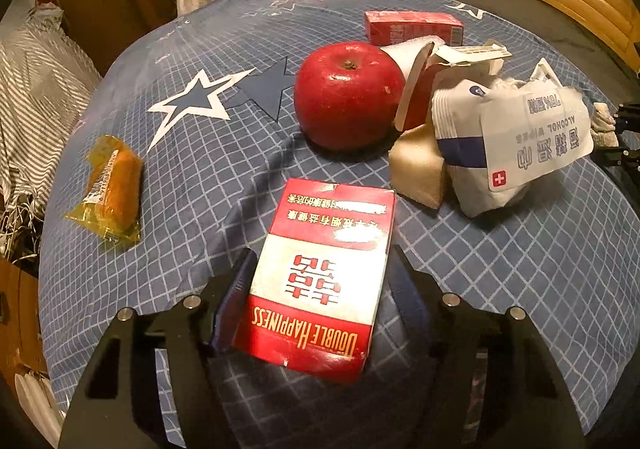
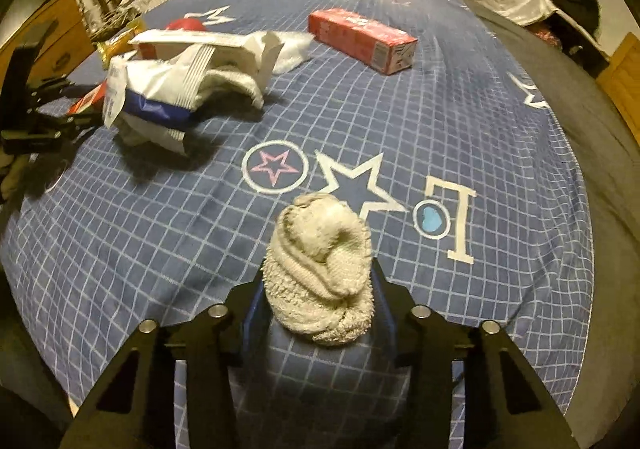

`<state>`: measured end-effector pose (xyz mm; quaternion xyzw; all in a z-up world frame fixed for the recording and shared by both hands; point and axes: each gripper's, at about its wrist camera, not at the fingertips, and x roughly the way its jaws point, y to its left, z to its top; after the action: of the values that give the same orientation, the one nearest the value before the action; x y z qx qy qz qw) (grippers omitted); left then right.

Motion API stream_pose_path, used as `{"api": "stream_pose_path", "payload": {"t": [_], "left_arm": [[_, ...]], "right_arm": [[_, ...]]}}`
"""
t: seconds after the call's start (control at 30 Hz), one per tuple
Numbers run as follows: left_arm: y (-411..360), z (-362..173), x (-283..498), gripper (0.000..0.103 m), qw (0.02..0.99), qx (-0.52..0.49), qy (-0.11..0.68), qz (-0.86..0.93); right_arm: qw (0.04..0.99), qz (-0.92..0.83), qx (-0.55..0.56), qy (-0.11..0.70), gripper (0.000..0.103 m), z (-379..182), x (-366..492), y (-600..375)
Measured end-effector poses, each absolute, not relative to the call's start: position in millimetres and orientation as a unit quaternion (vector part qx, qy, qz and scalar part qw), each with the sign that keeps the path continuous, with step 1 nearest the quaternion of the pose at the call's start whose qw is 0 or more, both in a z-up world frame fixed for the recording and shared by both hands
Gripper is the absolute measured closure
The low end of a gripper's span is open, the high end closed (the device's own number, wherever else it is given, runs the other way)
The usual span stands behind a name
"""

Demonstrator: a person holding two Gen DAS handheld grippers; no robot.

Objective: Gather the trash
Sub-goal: 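Grasp the red cigarette box with the left tool while the right tool grasps the towel ball, then carry the cigarette box and towel ball with both tools over the white bucket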

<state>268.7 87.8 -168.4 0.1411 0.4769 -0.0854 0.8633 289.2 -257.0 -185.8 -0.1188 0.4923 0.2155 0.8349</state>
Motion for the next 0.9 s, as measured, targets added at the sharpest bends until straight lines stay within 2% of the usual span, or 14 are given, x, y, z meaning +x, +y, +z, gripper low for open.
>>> {"api": "stream_pose_path", "payload": {"t": [0.37, 0.6, 0.9], "left_arm": [[96, -152, 235, 0.043, 0.893, 0.093, 0.44, 0.001], [83, -103, 171, 0.042, 0.934, 0.038, 0.352, 0.045], [34, -47, 106, 0.042, 0.969, 0.012, 0.239, 0.066]], "right_arm": [[0.904, 0.162, -0.045, 0.394, 0.062, -167, 240, -252], [0.942, 0.166, 0.018, 0.292, 0.062, -115, 194, -231], [0.969, 0.164, 0.018, 0.183, 0.061, -41, 119, -218]]}}
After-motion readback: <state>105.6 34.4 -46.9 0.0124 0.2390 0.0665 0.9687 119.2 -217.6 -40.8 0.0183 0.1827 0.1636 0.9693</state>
